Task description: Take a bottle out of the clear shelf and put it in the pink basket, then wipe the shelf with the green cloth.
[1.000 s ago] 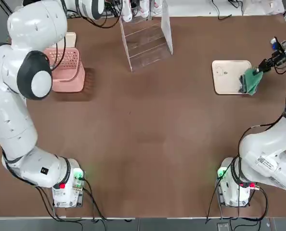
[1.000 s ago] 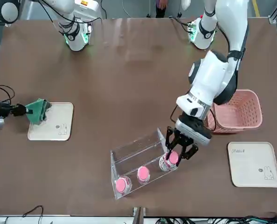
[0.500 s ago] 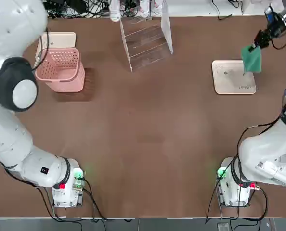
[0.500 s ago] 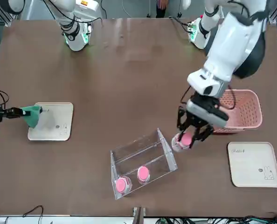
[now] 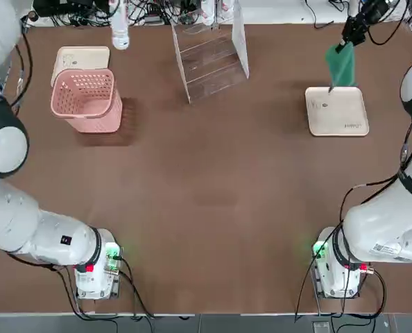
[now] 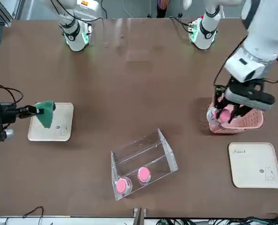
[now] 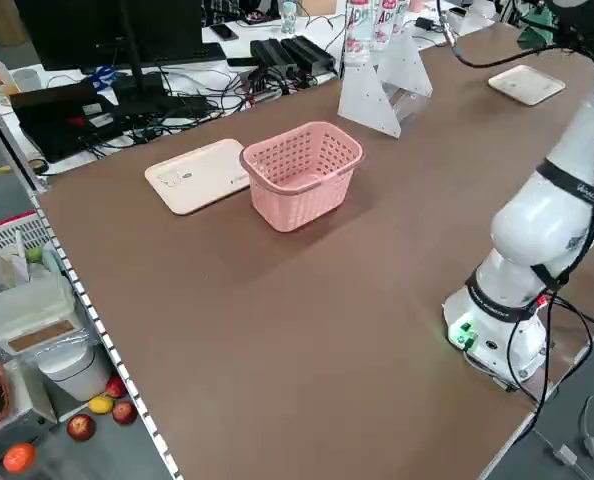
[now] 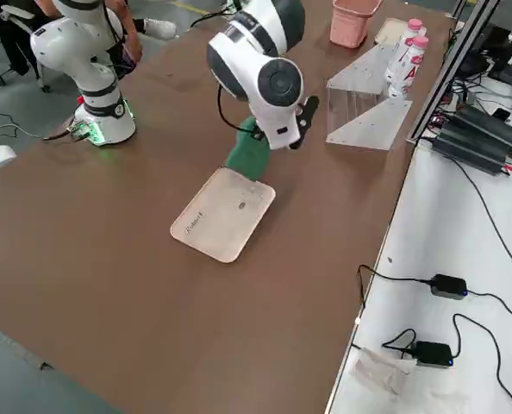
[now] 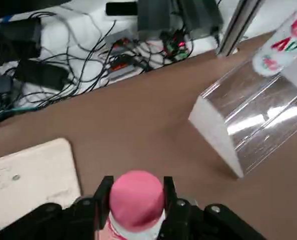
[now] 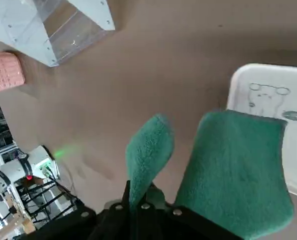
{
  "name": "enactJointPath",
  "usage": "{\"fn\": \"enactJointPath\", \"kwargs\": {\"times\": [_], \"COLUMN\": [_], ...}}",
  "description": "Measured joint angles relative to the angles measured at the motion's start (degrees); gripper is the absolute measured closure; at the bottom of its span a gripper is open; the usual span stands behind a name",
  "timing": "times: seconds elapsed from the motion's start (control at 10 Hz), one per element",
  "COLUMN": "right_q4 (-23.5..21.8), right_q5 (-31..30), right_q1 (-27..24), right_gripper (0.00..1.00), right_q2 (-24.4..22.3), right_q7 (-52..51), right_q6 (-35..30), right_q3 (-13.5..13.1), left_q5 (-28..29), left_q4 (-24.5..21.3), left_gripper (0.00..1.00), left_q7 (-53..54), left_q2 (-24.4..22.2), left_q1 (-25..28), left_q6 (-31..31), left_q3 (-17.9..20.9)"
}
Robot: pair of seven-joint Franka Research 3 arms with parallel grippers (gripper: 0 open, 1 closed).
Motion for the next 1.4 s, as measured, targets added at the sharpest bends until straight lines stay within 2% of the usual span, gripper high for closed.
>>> {"fn": "enactJointPath", "kwargs": {"times": [0.3,0.6,0.8,1.0,1.1,1.4], "right_q4": [0.0,0.5,4.9,10.9,12.6,13.7], "right_q5": [0.6,-2.0,-9.2,-16.1,-18.6,-22.1], "right_q1": [6.0,11.3,12.8,13.9,14.9,20.3], "right_gripper": [0.98,0.98,0.98,0.98,0.98,0.98], "right_q2": [-2.0,-3.9,-4.2,-4.3,-4.2,-4.0], "right_q7": [0.0,-0.1,-1.5,-3.9,-4.5,-4.4], "right_q6": [0.3,1.7,2.5,3.8,5.1,10.5], "right_q3": [0.1,0.0,0.0,0.0,0.0,-0.3], "left_q5": [-1.5,-5.0,-7.5,-19.6,-23.3,-29.8], "left_q4": [-11.6,-21.8,-27.1,-30.5,-32.3,-34.8], "left_gripper": [0.55,0.55,0.55,0.55,0.55,0.55], "left_q7": [9.2,15.3,24.8,41.2,48.1,63.6], "left_q2": [-8.7,-14.2,-15.4,-15.4,-15.3,-13.2], "left_q1": [8.5,15.7,20.3,24.5,26.1,29.9], "left_q6": [-0.2,1.1,5.5,8.8,10.5,12.1], "left_q3": [0.2,0.3,0.4,0.6,0.6,0.8]}}
